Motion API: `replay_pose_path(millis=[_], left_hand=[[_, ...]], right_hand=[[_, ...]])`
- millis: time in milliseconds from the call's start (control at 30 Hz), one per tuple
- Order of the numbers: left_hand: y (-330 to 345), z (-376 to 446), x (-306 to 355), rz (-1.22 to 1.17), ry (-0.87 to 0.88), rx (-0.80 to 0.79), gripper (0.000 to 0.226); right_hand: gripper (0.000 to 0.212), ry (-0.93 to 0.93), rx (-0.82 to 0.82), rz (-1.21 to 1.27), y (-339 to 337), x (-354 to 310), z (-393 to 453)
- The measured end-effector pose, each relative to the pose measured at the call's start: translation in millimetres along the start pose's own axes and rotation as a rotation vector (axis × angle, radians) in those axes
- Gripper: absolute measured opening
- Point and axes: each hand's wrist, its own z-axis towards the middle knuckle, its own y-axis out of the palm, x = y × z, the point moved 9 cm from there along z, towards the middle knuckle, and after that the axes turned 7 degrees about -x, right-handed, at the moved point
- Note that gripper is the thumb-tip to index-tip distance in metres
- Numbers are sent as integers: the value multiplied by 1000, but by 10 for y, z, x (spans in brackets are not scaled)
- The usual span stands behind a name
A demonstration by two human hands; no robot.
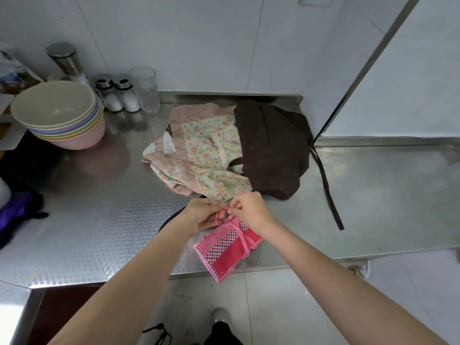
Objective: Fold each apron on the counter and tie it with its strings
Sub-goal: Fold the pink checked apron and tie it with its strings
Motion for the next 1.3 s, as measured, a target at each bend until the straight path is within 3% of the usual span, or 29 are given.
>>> replay_pose_path(millis=[100, 167, 233, 367, 533, 733, 900, 1000, 1167, 1300], left_hand=[[-67, 23, -21, 11, 13, 49, 14], [-101, 37, -21, 67, 30, 84, 16], [-71, 37, -11, 100, 52, 78, 18], [51, 32, 4, 121, 60, 21, 22], [16, 31, 89, 189, 121, 25, 16], [59, -33, 259, 344, 263, 5, 21], [122, -72, 328, 354, 324, -20, 20], [158, -67, 338, 445, 336, -22, 20], [118, -56, 330, 479, 299, -13, 15], [207, -99, 297, 351, 295, -89, 15]], right_hand=[[16, 44, -81, -72, -16, 77, 15], [17, 67, -156, 5, -35, 103, -12], [9, 59, -216, 272, -38, 70, -65], [19, 27, -363, 870, 132, -70, -110], [18, 134, -280, 1131, 200, 9, -70], [15, 156, -180, 722, 166, 6, 6], [18, 251, 10, 711, 39, 132, 42], [30, 217, -88, 486, 81, 46, 65], [21, 110, -303, 618, 205, -52, 17], [25, 148, -135, 460, 113, 49, 55]])
